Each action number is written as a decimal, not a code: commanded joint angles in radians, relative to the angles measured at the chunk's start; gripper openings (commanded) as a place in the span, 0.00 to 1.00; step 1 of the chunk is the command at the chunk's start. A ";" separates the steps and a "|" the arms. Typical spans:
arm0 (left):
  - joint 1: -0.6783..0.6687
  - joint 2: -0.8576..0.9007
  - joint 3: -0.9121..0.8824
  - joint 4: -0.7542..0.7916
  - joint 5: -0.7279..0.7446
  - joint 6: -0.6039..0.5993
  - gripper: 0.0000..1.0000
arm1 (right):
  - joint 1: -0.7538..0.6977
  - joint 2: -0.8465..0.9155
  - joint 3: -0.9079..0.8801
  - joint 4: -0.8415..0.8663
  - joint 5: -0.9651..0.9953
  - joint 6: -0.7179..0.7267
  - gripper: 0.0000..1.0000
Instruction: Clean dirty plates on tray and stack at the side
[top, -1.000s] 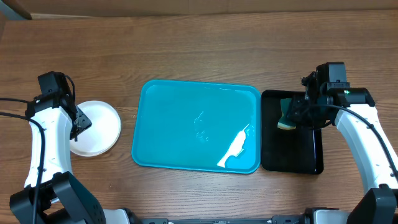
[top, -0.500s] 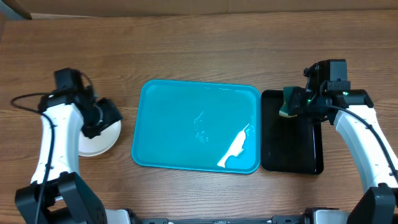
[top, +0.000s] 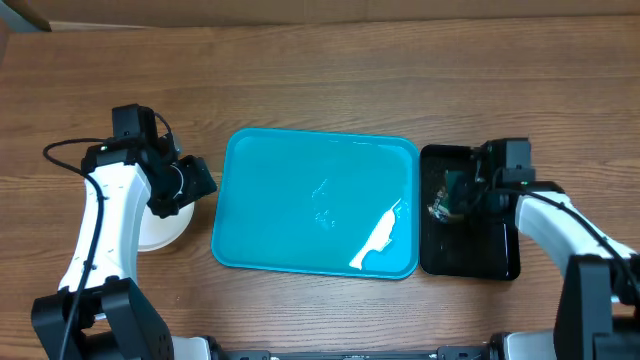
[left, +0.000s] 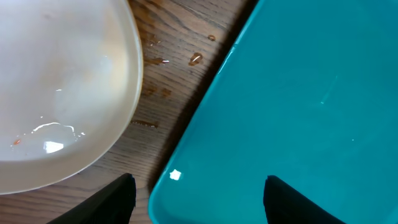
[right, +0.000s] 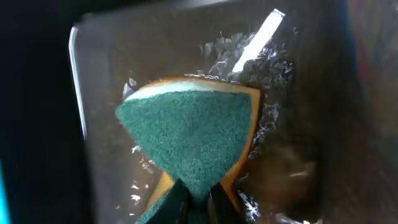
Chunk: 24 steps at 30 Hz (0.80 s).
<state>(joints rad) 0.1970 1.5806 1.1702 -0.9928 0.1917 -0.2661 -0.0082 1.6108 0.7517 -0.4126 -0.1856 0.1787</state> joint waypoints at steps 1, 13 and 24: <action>-0.006 0.002 0.003 -0.004 0.014 0.024 0.67 | 0.000 0.058 -0.031 -0.005 0.005 0.012 0.10; -0.011 0.002 0.003 -0.017 0.015 0.024 0.67 | -0.001 0.065 0.310 -0.395 -0.054 0.057 0.04; -0.008 0.002 0.003 -0.021 0.008 0.035 0.66 | 0.002 0.067 0.381 -0.687 0.027 0.063 0.04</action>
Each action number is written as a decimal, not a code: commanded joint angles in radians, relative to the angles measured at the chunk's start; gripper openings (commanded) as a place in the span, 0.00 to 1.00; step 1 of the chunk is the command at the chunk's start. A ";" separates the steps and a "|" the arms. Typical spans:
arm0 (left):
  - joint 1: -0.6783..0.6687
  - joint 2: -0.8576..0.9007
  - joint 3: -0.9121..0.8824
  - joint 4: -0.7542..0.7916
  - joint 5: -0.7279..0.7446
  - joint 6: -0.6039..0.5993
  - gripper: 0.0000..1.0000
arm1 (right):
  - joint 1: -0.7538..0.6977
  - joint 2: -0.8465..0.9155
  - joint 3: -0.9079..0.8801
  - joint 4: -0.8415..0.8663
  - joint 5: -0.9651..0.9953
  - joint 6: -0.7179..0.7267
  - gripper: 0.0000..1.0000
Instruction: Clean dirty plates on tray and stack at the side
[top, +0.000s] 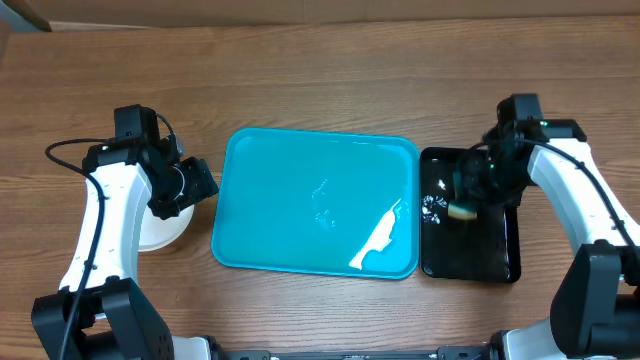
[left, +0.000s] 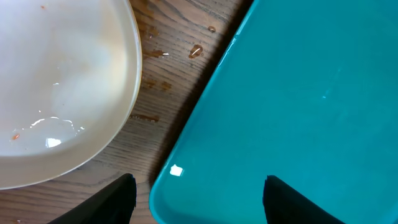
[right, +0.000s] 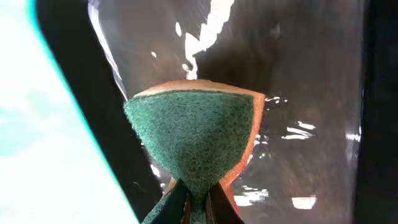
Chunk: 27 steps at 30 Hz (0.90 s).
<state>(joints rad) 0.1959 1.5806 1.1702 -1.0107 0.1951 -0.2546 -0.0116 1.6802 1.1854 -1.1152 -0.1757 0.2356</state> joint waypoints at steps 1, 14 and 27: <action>-0.007 0.002 0.003 -0.003 0.005 0.023 0.66 | 0.005 -0.002 -0.082 0.037 0.018 0.011 0.04; -0.007 0.002 0.003 -0.009 0.005 0.023 0.66 | 0.005 -0.002 -0.437 0.510 0.008 0.087 0.11; -0.007 0.002 0.003 -0.018 0.007 0.023 0.63 | 0.005 -0.018 -0.378 0.571 -0.085 0.024 0.04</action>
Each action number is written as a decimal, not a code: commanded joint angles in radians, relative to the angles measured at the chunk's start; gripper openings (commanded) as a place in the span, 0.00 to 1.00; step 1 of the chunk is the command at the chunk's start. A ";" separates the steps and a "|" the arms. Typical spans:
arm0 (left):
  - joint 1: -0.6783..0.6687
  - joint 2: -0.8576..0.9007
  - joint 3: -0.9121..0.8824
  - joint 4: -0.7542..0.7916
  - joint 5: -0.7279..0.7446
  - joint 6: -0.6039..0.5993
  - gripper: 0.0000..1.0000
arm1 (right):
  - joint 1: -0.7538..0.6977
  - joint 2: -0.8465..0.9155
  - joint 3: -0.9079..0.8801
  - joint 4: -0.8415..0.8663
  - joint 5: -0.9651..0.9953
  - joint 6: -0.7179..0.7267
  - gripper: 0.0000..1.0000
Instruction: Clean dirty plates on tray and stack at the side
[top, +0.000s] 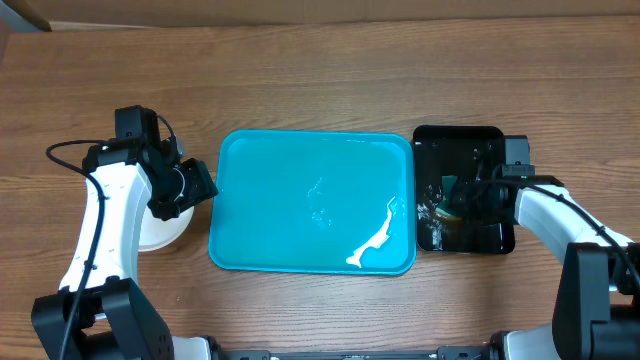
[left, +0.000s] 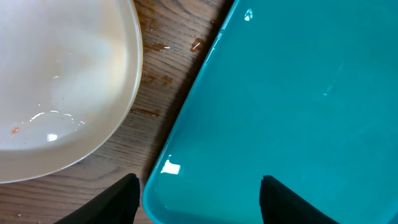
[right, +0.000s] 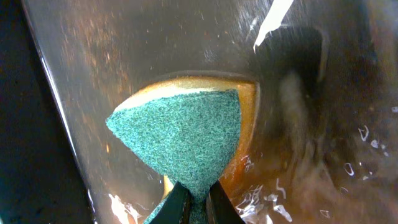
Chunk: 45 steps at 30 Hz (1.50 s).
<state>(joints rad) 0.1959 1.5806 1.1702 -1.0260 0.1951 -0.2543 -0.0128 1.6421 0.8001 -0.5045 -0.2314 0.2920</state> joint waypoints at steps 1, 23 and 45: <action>-0.007 0.002 0.003 -0.002 0.005 0.023 0.63 | 0.006 0.010 0.026 -0.070 -0.027 -0.045 0.04; -0.007 0.002 0.003 -0.003 0.005 0.023 0.64 | 0.007 -0.060 -0.028 -0.030 -0.024 -0.143 0.04; -0.007 0.002 0.003 -0.006 0.005 0.023 0.66 | 0.006 -0.101 0.187 -0.209 0.057 -0.141 1.00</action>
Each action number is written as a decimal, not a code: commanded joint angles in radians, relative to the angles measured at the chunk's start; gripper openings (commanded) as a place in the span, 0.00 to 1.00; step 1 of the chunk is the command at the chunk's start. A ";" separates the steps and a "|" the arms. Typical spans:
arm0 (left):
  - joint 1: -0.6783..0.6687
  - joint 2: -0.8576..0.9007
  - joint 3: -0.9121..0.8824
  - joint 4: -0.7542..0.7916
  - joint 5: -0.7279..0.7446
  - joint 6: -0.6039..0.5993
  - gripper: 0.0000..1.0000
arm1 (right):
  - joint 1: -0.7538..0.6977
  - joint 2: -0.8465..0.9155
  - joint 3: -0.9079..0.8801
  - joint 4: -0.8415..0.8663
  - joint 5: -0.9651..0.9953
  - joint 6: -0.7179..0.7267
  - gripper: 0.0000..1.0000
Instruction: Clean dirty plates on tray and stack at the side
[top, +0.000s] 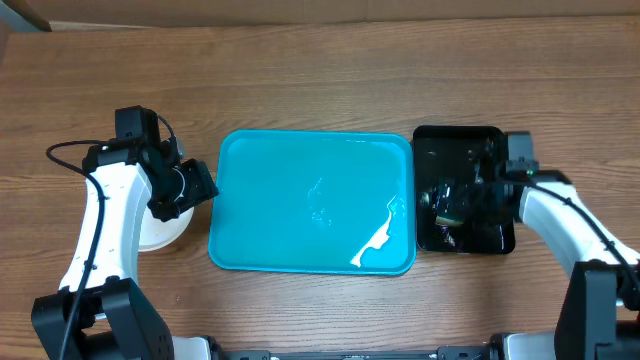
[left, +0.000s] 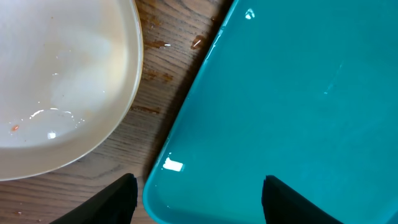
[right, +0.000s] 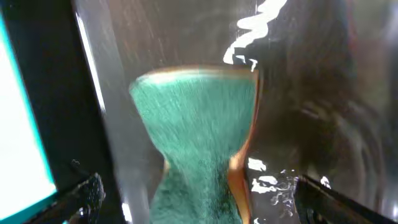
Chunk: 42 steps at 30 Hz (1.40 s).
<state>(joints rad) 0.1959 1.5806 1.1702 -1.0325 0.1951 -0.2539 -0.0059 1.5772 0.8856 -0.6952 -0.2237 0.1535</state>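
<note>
The teal tray (top: 300, 170) lies mid-table with no plates on it, only a white wet streak (top: 378, 235). White plates (top: 160, 228) sit stacked left of it; the top plate (left: 62, 74) is wet. My left gripper (top: 195, 185) hangs open over the tray's left rim (left: 198, 183), holding nothing. Over the black water container (top: 465, 140), my right gripper (top: 470, 200) stands open (right: 196, 193). The green-and-orange sponge (right: 196, 124) lies loose between its fingers, blurred.
Water drops (left: 196, 42) dot the wood between the plates and the tray. The black container (right: 311, 74) holds water and touches the tray's right rim. A cardboard edge (top: 300, 10) runs along the back of the table.
My right gripper was shut on the sponge in the black container; now its fingers are wide apart and the sponge lies free between them. The left arm and the plates have not moved.
First my right gripper pinched the sponge inside the black container, then held it over the container's left side. After that the container sat farther back, the tray slightly left, the sponge still gripped in the water. Now the sponge is let go. The left gripper stayed open.
</note>
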 joint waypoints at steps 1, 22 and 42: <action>-0.007 0.002 0.003 0.002 0.005 0.023 0.66 | -0.001 -0.048 0.137 -0.045 0.052 -0.002 1.00; -0.306 -0.016 0.003 -0.022 -0.039 0.232 1.00 | 0.000 -0.270 0.242 -0.265 0.066 0.021 1.00; -0.316 -0.749 -0.239 -0.014 -0.097 0.175 1.00 | 0.000 -0.792 0.038 -0.309 0.119 0.060 1.00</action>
<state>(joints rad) -0.1165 0.9546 0.9726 -1.0554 0.1623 -0.0605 -0.0059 0.8127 0.9382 -1.0203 -0.1150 0.1951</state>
